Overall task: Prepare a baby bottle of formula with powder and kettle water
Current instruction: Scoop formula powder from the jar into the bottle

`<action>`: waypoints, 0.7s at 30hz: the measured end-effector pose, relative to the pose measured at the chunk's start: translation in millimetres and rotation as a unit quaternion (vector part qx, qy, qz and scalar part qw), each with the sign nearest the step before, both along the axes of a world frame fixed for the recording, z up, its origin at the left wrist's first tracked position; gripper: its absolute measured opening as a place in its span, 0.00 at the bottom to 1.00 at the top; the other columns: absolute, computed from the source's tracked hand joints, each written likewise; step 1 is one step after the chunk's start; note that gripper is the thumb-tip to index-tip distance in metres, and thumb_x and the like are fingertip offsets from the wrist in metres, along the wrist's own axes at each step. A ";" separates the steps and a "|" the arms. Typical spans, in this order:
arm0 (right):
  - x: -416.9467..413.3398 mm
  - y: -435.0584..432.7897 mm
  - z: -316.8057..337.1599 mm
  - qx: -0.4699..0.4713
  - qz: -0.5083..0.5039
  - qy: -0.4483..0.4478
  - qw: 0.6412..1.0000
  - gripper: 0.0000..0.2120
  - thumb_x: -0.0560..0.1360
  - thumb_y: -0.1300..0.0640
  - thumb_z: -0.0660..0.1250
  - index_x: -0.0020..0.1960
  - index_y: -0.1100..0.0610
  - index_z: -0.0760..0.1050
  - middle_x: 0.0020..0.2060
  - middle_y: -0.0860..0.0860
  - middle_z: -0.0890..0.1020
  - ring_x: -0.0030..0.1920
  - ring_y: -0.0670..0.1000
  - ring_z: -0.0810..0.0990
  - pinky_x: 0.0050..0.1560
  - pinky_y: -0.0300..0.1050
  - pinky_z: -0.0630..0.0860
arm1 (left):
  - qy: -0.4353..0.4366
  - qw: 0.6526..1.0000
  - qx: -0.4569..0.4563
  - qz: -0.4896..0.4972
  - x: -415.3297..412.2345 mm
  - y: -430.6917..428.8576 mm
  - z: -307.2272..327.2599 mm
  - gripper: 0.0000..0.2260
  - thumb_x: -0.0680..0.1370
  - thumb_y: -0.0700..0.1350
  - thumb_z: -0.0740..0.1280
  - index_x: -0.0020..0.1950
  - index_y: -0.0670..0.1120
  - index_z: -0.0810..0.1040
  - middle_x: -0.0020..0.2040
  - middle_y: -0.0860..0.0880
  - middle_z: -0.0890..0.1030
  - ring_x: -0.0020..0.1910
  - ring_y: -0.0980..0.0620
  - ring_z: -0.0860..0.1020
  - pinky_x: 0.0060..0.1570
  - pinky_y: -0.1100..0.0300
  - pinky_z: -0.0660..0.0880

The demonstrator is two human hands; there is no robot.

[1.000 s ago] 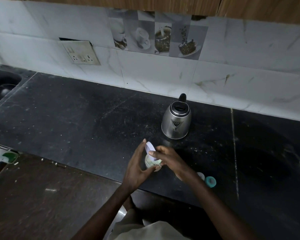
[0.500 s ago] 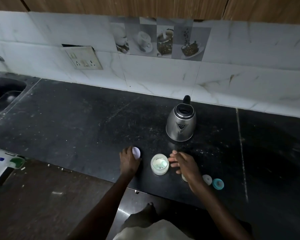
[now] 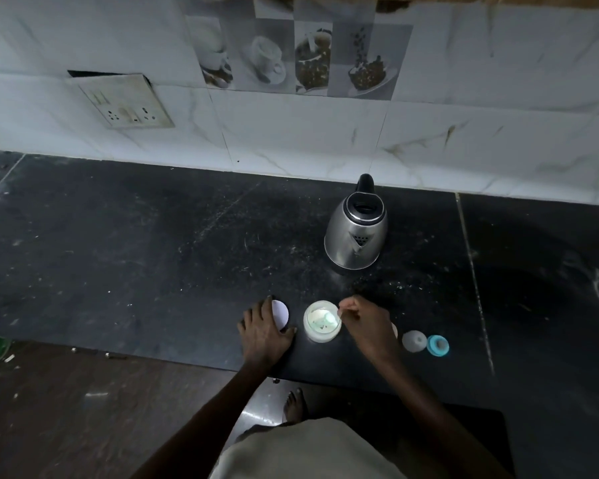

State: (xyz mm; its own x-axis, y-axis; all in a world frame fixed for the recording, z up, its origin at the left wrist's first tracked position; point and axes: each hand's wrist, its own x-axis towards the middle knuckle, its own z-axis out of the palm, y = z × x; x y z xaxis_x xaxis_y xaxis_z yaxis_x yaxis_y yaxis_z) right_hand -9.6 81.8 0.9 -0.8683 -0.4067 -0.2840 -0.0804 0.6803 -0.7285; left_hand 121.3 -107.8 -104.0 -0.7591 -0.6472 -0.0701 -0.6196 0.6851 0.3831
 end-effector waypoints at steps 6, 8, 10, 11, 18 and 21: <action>6.0 -41.8 -3.5 0.220 0.268 0.170 0.922 0.12 0.78 0.59 0.64 0.59 0.53 0.81 0.57 0.52 0.82 0.57 0.58 0.82 0.54 0.52 0.79 | 0.143 0.963 0.149 -0.172 -6.2 21.4 11.4 0.44 0.66 0.42 0.70 0.82 0.41 0.63 0.83 0.44 0.62 0.82 0.44 0.60 0.80 0.44 0.61; 6.7 -55.0 -7.9 0.262 0.313 0.167 0.898 0.13 0.82 0.57 0.61 0.62 0.57 0.80 0.59 0.55 0.83 0.58 0.60 0.83 0.56 0.53 0.80 | 0.129 0.940 0.253 -0.191 -14.9 27.6 8.7 0.48 0.66 0.48 0.77 0.83 0.43 0.60 0.83 0.48 0.62 0.83 0.49 0.60 0.81 0.46 0.60; 6.6 -62.7 -14.0 0.290 0.333 0.193 0.876 0.15 0.84 0.56 0.59 0.66 0.58 0.77 0.58 0.55 0.85 0.57 0.59 0.85 0.55 0.52 0.81 | 0.136 0.925 0.319 -0.154 -23.8 30.4 5.8 0.48 0.65 0.53 0.83 0.81 0.47 0.65 0.80 0.51 0.69 0.80 0.52 0.67 0.79 0.46 0.65; 6.0 -64.1 -15.3 0.299 0.337 0.199 0.870 0.15 0.84 0.56 0.59 0.67 0.59 0.77 0.57 0.55 0.85 0.57 0.59 0.85 0.55 0.51 0.81 | 0.148 0.919 0.338 -0.142 -26.9 30.3 6.3 0.45 0.66 0.52 0.84 0.79 0.48 0.68 0.77 0.52 0.74 0.77 0.52 0.71 0.76 0.44 0.69; 4.0 -56.0 -21.4 0.320 0.367 0.204 0.849 0.10 0.80 0.59 0.63 0.54 0.56 0.84 0.53 0.54 0.87 0.55 0.58 0.85 0.53 0.49 0.79 | 0.183 0.909 0.351 -0.133 -26.6 35.8 13.4 0.38 0.69 0.41 0.85 0.75 0.46 0.73 0.72 0.51 0.79 0.72 0.53 0.77 0.73 0.49 0.73; 4.1 -47.1 -26.9 0.324 0.373 0.204 0.845 0.08 0.79 0.58 0.65 0.53 0.56 0.84 0.52 0.53 0.87 0.54 0.57 0.86 0.49 0.48 0.78 | 0.179 0.915 0.320 -0.166 -26.3 37.2 17.0 0.39 0.68 0.45 0.85 0.75 0.48 0.74 0.72 0.53 0.79 0.72 0.55 0.77 0.72 0.52 0.73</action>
State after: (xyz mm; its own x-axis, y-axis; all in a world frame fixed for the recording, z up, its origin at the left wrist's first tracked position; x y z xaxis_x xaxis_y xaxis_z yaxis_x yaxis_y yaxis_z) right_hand -5.5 34.7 -26.0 -0.5174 -0.7582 -0.3968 -0.8179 0.5745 -0.0314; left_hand 95.0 -70.6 -87.0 -0.9552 -0.2892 -0.0624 -0.1739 0.3780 0.9093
